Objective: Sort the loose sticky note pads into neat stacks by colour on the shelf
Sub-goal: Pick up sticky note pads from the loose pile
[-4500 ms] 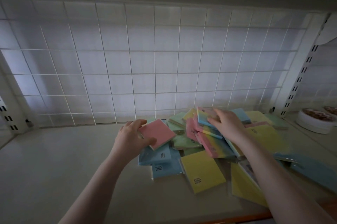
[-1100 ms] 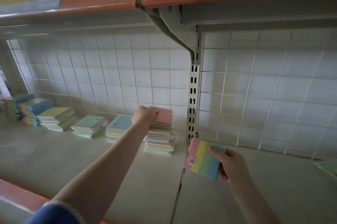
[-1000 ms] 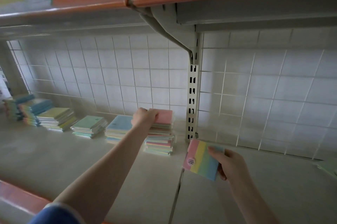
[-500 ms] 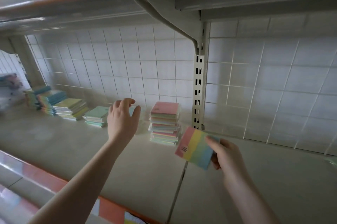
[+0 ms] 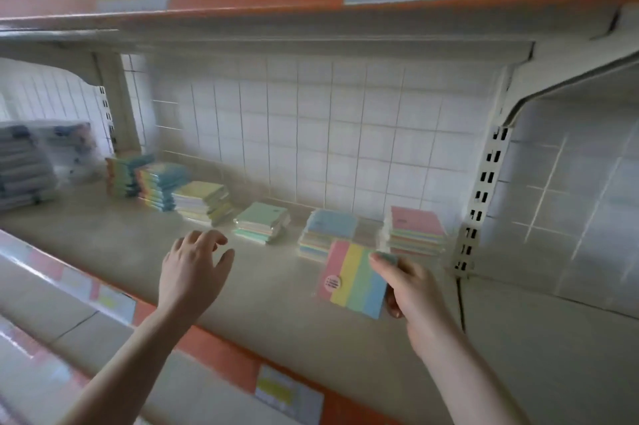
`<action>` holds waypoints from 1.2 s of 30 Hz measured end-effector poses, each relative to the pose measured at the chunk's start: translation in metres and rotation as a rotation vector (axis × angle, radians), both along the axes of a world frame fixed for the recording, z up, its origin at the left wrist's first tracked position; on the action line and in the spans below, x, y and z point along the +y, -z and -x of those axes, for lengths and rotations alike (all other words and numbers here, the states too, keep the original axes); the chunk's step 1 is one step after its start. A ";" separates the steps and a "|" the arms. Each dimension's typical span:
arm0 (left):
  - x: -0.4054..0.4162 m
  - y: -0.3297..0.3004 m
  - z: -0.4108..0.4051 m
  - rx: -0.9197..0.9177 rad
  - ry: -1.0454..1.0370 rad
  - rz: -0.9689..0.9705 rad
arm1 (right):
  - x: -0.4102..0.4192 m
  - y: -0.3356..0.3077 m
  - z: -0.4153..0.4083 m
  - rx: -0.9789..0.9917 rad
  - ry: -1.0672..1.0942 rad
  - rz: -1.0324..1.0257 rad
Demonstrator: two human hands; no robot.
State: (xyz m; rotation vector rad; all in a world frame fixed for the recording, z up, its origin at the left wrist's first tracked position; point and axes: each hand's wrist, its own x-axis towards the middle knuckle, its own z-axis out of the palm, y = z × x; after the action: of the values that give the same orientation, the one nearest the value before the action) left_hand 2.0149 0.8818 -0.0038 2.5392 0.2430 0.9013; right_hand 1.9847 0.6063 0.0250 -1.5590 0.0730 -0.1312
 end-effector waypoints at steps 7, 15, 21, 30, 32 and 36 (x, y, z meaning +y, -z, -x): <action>0.138 0.003 -0.004 -0.017 0.027 -0.003 | 0.145 -0.006 -0.040 0.022 0.010 -0.037; 0.231 0.002 -0.030 -0.020 0.043 -0.015 | 0.235 -0.021 -0.087 0.077 0.010 -0.057; 0.259 0.013 -0.060 0.025 0.032 -0.034 | 0.271 -0.027 -0.142 0.072 -0.021 -0.091; 0.324 0.010 -0.091 0.083 0.009 -0.034 | 0.349 -0.056 -0.214 0.064 -0.086 -0.123; 0.339 0.009 -0.102 0.077 0.018 -0.031 | 0.369 -0.058 -0.227 0.063 -0.092 -0.121; 0.369 0.010 -0.127 0.091 0.058 -0.034 | 0.408 -0.054 -0.253 0.068 -0.063 -0.098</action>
State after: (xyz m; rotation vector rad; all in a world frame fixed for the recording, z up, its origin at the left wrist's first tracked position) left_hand 2.1419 1.2511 -0.0133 2.6077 0.1820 0.7759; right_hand 2.2375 1.0142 0.0788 -1.4665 0.0826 -0.0246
